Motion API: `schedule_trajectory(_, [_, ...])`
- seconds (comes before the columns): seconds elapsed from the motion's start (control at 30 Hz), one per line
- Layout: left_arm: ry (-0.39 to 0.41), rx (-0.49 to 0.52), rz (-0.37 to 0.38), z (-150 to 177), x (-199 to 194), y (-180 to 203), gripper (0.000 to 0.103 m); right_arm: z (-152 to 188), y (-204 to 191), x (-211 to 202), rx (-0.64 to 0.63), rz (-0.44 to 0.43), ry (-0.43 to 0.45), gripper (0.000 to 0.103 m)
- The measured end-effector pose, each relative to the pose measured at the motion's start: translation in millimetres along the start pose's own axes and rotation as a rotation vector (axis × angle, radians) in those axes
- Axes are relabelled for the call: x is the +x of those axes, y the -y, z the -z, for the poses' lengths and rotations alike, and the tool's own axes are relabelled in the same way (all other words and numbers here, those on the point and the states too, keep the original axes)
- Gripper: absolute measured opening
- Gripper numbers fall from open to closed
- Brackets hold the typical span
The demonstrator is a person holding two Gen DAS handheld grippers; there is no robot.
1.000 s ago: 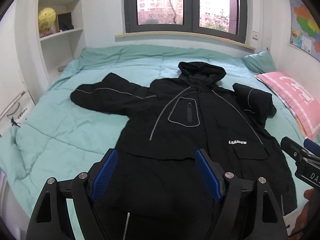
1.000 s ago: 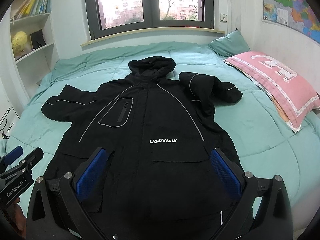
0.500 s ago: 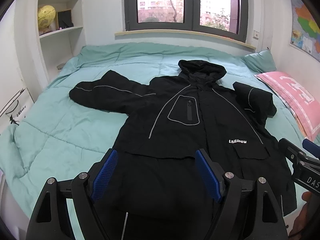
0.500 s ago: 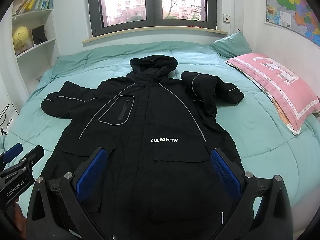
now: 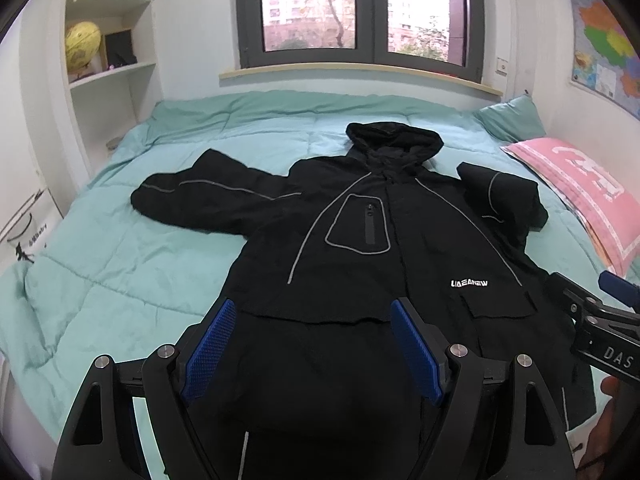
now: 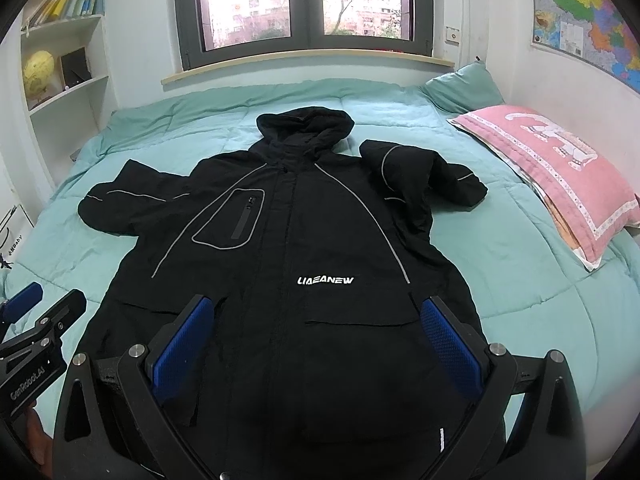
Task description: Fold large clothes
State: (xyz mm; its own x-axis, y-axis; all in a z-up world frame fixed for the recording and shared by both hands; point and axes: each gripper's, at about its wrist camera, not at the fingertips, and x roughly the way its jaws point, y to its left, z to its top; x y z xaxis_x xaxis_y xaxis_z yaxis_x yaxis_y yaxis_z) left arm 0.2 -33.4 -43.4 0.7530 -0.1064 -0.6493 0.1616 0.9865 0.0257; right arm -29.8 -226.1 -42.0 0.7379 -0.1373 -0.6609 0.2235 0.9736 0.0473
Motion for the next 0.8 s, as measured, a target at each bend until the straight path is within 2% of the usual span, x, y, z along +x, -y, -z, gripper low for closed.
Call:
schedule_trajectory(0.43, [-0.046,-0.001,0.023,-0.5,20.7,5.5,0.081,-3.4,8.5,19.3,0.014,0.012,-0.031,0.103])
schedule_trajectory(0.63, [-0.062,-0.038,-0.007,-1.5,35.5,-17.6,0.081,-4.9,1.8,30.6,0.005,0.014,-0.048,0.103])
schedule_trajectory(0.8, [-0.058,-0.070,-0.040,-10.0,46.3,-48.3,0.081,-14.4,-21.6,40.4,-0.040,0.005,-0.046,0.103])
